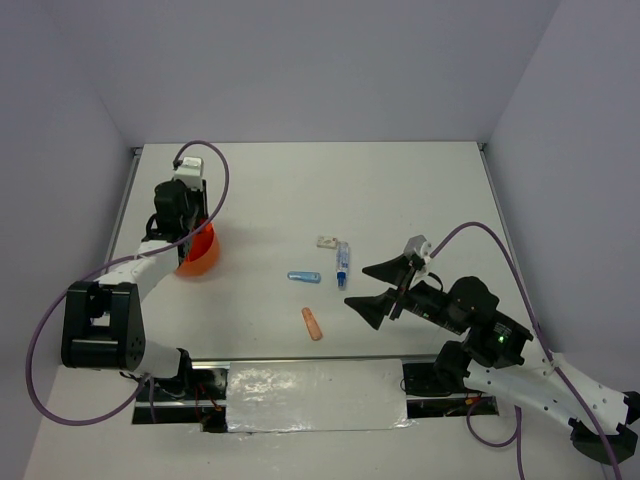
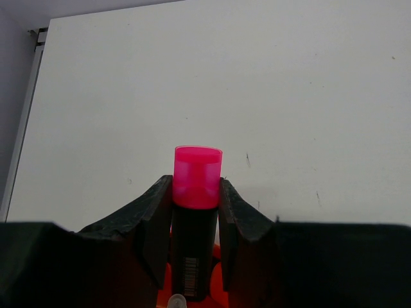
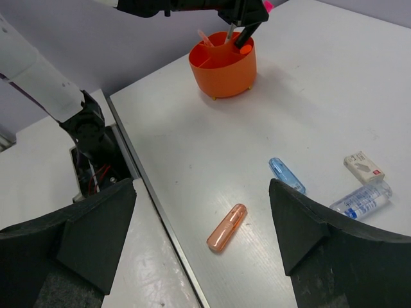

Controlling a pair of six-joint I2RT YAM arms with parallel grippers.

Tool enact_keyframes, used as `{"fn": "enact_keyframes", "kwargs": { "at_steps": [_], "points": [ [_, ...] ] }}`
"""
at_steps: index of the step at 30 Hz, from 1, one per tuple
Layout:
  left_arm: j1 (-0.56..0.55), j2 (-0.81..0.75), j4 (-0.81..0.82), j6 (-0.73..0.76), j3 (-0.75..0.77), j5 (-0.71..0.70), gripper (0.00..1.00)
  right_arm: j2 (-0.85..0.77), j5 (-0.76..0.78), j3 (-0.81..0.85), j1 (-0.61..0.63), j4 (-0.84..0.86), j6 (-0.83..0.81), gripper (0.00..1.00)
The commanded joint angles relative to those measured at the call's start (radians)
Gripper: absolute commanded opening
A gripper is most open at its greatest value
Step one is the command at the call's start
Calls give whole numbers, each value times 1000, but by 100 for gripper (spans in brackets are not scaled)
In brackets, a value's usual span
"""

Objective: Sort the stationery into containers
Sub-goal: Place the pen in the storage box.

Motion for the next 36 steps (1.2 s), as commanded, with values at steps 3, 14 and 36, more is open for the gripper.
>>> {"fn": "enact_keyframes", "kwargs": {
  "at_steps": [3,14,36],
  "points": [
    [2,-4,62,-10,-17,-37,24,5,-4,22,-4,17,-19,91],
    [-4,-4,65,-10,-18,-45,33,7,-7,25,-4,16,-19,91],
    [-16,10,72,-10,-34,-65,48,-4,1,19,-6,17,-19,91]
  ]
}}
